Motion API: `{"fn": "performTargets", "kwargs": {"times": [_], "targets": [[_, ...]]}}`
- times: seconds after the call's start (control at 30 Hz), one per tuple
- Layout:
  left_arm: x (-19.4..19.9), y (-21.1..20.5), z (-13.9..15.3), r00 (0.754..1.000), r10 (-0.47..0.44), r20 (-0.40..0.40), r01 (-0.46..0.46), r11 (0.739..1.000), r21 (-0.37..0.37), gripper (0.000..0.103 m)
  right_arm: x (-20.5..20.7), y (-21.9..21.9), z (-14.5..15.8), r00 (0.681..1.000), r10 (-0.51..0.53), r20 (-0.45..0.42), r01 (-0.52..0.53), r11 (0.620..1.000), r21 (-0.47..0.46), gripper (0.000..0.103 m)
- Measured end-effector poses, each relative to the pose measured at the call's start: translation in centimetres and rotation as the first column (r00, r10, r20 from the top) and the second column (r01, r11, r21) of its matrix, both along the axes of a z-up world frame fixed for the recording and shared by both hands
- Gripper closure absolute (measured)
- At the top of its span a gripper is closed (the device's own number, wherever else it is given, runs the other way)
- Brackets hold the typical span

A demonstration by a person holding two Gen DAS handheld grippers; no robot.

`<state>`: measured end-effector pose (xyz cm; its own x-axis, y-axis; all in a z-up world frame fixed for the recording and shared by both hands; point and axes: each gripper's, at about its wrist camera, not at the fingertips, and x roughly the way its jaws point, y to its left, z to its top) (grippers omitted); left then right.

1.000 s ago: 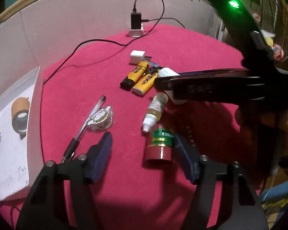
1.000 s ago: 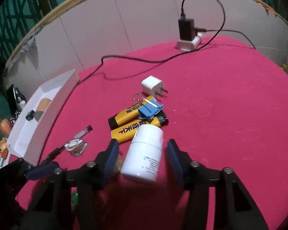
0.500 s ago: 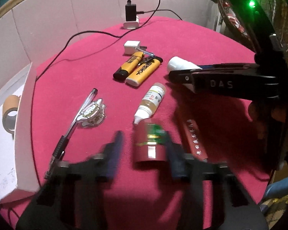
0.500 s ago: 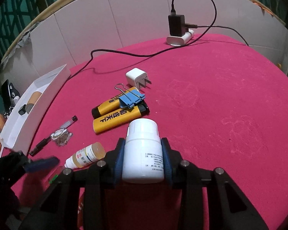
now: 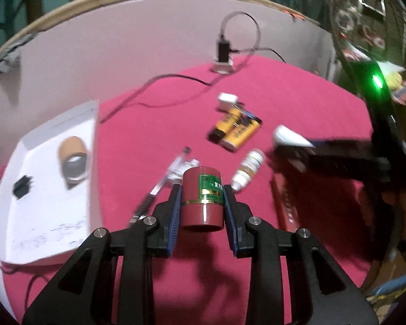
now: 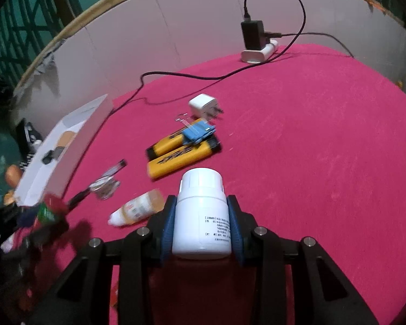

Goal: Organize rigid objects
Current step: 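Grasp the red-and-green can with the left gripper while the right holds the bottle, then carry the can and pill bottle with both grippers over the white tray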

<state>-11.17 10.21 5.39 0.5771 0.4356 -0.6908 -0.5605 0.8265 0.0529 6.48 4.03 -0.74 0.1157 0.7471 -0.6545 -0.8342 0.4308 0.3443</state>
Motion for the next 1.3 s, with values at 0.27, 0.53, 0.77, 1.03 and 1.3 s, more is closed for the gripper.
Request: {"fn": "performTargets", "kwargs": {"times": [0.27, 0.53, 0.77, 1.03, 1.3], "targets": [[-2.5, 1.1, 2.4, 0.992, 0.100, 0.075, -0.103, 0.994, 0.040, 0.074, -1.7, -1.6, 4.3, 0.998, 0.014, 0.061, -0.021, 0.994, 0.106, 0.067], [-3.9, 1.4, 3.3, 0.985, 0.133, 0.115, -0.139, 0.989, 0.048, 0.074, -3.9, -2.0, 7.0, 0.992, 0.063, 0.109, -0.080, 0.984, 0.160, 0.067], [-4.9, 1.8, 4.0, 0.976, 0.165, 0.143, -0.174, 0.983, 0.051, 0.074, -4.1, -2.0, 7.5, 0.992, 0.080, 0.102, -0.097, 0.980, 0.173, 0.067], [-6.2, 2.4, 4.3, 0.966, 0.200, 0.165, -0.209, 0.977, 0.044, 0.074, -4.7, -1.7, 7.7, 0.991, 0.095, 0.096, -0.111, 0.979, 0.173, 0.067], [-7.6, 3.3, 4.7, 0.954, 0.231, 0.189, -0.241, 0.970, 0.031, 0.074, -5.5, -1.4, 8.4, 0.989, 0.117, 0.093, -0.132, 0.975, 0.177, 0.067]]}}
